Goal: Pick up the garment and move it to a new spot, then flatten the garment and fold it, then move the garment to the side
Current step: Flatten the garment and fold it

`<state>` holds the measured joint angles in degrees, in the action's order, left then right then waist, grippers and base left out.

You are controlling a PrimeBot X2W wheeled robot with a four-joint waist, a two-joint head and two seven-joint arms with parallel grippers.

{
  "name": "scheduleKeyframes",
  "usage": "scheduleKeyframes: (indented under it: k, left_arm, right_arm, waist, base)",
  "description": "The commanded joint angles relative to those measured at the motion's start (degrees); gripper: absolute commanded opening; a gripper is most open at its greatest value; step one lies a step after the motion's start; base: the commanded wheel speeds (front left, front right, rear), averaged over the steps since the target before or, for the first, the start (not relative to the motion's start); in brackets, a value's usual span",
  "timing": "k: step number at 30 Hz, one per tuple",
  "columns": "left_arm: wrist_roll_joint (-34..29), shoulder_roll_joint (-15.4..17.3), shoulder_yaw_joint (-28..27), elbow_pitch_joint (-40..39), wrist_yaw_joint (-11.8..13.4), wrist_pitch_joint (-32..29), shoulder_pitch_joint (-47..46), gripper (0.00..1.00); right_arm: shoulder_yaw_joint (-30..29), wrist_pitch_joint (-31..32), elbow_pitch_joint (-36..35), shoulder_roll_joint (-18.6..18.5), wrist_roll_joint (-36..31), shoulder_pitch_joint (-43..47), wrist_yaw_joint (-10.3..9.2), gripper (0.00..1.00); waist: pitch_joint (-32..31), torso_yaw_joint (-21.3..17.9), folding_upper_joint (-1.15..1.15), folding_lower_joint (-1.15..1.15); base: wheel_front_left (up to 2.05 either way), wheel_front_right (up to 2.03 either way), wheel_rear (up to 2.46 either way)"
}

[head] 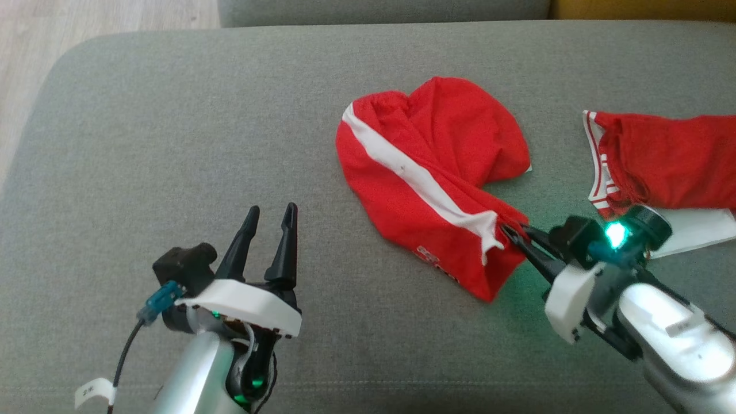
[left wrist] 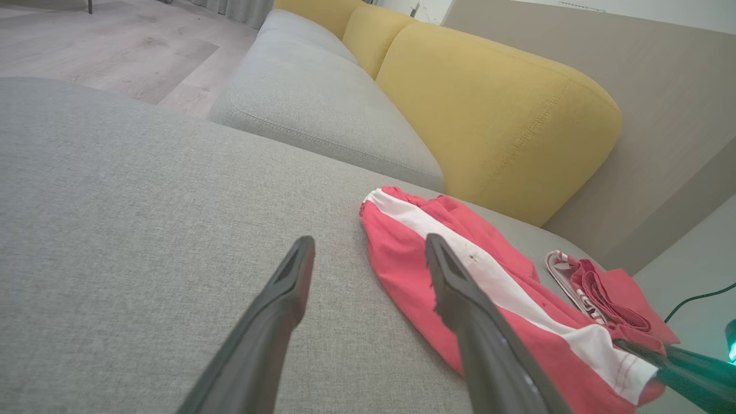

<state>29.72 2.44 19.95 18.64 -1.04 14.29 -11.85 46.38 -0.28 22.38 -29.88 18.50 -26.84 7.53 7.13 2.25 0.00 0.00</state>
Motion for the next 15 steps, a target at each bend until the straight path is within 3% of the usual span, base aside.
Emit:
scheduleKeyframes:
  k: [1,9,15]
  left_arm:
    - [-0.5,0.4,-1.5,-1.6,-0.2,0.7,-1.8,1.0]
    - [-0.5,0.4,-1.1,-0.9,-0.2,0.7,-1.5,1.0]
    - [-0.4,0.4,-0.7,-0.7,-0.1,0.7,-1.2,1.0]
  right_arm:
    - [-0.4,0.1,-1.7,-1.5,-0.5,0.7,-0.04,0.0]
    - [-1.8,2.7,-4.5,-5.9,-1.8,5.8,-0.04,0.0]
    - [-4.6,3.4,-5.5,-6.0,-2.2,7.7,-0.04,0.0]
  waist:
    - [-0.1,-0.1,0.0,0.0]
    - [-1.2,-0.4,0.0,0.0]
    - [-1.7,-0.6,0.0,0.0]
  base:
    - [0.0,0.0,0.0]
    - [0.0,0.0,0.0]
    - [0.0,0.0,0.0]
